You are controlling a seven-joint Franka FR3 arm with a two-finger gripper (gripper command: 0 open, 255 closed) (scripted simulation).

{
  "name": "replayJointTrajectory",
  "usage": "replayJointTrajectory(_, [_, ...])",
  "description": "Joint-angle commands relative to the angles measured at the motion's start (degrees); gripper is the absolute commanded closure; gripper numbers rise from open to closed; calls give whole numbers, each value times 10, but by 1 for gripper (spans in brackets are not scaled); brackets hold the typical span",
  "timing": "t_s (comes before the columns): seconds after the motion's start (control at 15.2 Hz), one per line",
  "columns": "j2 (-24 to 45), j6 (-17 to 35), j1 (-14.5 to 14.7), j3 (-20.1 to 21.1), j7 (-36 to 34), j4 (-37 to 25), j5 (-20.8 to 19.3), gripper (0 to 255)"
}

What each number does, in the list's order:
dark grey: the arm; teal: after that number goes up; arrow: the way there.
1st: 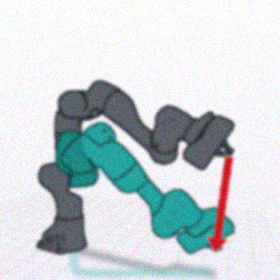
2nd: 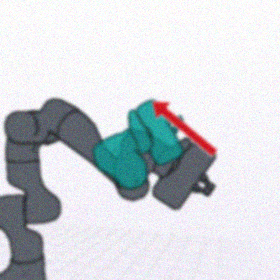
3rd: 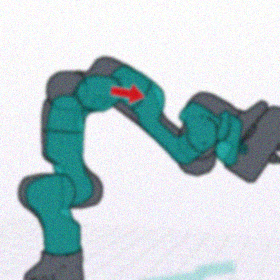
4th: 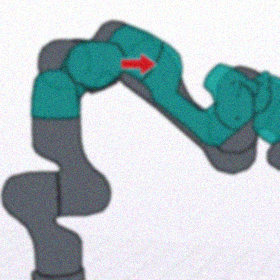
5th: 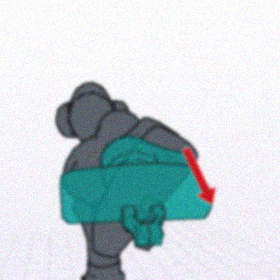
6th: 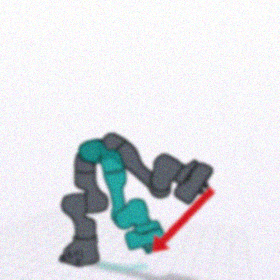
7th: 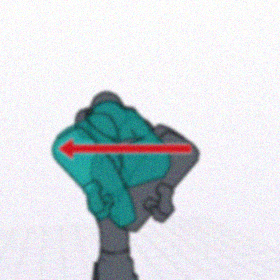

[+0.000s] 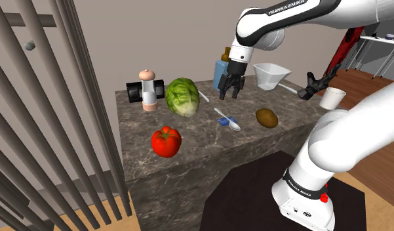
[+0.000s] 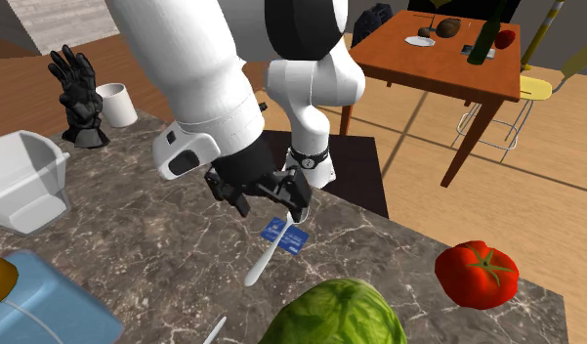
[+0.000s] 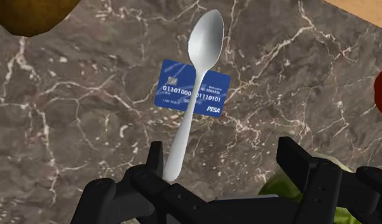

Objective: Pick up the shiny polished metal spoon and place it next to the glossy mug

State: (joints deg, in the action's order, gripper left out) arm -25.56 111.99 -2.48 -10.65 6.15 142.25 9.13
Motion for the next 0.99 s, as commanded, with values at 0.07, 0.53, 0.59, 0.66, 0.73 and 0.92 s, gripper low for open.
replayJointTrajectory(0.07, [52,39,-3,-27,32,9,22,0])
replayJointTrajectory(0.53, [81,95,4,-28,45,41,40,0])
replayJointTrajectory(0.59, [85,103,5,-27,46,45,43,0])
replayJointTrajectory(0.66, [87,108,6,-27,47,48,45,0])
replayJointTrajectory(0.73, [87,108,6,-27,47,48,44,0])
replayJointTrajectory(0.92, [87,108,6,-27,47,48,45,0])
